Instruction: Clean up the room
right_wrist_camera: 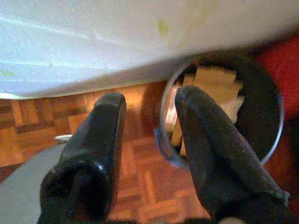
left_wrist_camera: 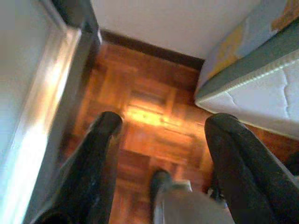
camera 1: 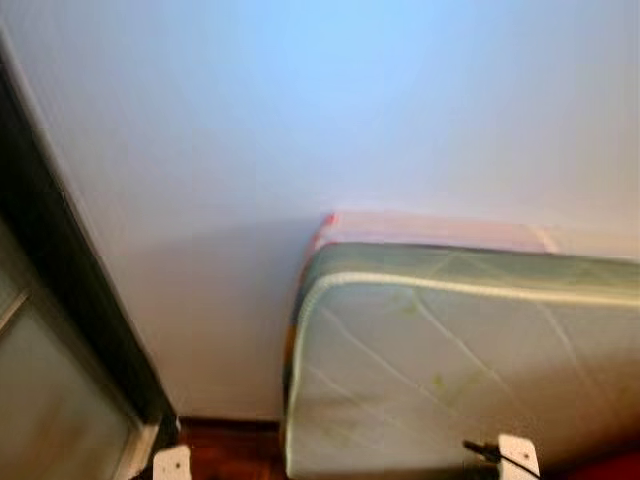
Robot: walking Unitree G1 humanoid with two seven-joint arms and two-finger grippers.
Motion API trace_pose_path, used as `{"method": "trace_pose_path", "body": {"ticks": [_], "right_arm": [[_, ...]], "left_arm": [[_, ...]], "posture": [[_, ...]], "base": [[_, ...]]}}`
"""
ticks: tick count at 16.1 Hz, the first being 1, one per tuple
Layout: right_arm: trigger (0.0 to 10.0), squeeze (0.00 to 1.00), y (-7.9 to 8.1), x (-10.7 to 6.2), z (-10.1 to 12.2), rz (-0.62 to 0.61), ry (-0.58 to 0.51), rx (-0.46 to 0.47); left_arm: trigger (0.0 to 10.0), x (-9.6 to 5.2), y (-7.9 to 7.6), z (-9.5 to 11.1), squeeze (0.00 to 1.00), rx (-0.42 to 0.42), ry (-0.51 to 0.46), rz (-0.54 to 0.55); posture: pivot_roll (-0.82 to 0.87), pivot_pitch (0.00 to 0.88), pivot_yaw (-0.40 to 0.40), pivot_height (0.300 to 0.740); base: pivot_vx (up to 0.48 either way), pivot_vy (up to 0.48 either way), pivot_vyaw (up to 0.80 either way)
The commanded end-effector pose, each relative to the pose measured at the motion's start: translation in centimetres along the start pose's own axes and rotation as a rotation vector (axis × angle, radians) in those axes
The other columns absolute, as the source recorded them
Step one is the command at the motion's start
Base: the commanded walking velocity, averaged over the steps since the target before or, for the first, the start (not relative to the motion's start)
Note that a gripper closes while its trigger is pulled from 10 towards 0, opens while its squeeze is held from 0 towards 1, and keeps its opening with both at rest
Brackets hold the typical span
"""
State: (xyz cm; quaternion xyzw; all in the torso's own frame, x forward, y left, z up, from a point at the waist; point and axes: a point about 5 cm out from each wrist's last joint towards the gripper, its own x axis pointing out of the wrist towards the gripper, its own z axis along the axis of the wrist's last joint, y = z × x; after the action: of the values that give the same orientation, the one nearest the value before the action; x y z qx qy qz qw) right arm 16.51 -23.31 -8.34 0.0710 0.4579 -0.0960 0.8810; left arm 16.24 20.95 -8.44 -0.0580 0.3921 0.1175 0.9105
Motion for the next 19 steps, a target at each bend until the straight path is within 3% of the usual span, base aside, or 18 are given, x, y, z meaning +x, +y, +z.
{"method": "trace_pose_path", "body": {"ticks": [1,19], "right_arm": [[10.0,0.00,1.59,0.77,3.89,0.066,-0.018,-0.013],[10.0,0.00,1.69,0.80,4.26,0.065,-0.027,-0.023]], "left_arm": [[10.0,1.06,4.40,4.01,0.00,0.154,0.084,0.018],[10.0,1.13,4.14,4.12,0.00,0.160,0.081,0.007]], "posture": [[0.06,0.000,-0.008,0.740],[0.06,0.000,-0.020,0.740]], "base": [[0.000,0.000,-0.78],[0.000,0.000,-0.76]]}}
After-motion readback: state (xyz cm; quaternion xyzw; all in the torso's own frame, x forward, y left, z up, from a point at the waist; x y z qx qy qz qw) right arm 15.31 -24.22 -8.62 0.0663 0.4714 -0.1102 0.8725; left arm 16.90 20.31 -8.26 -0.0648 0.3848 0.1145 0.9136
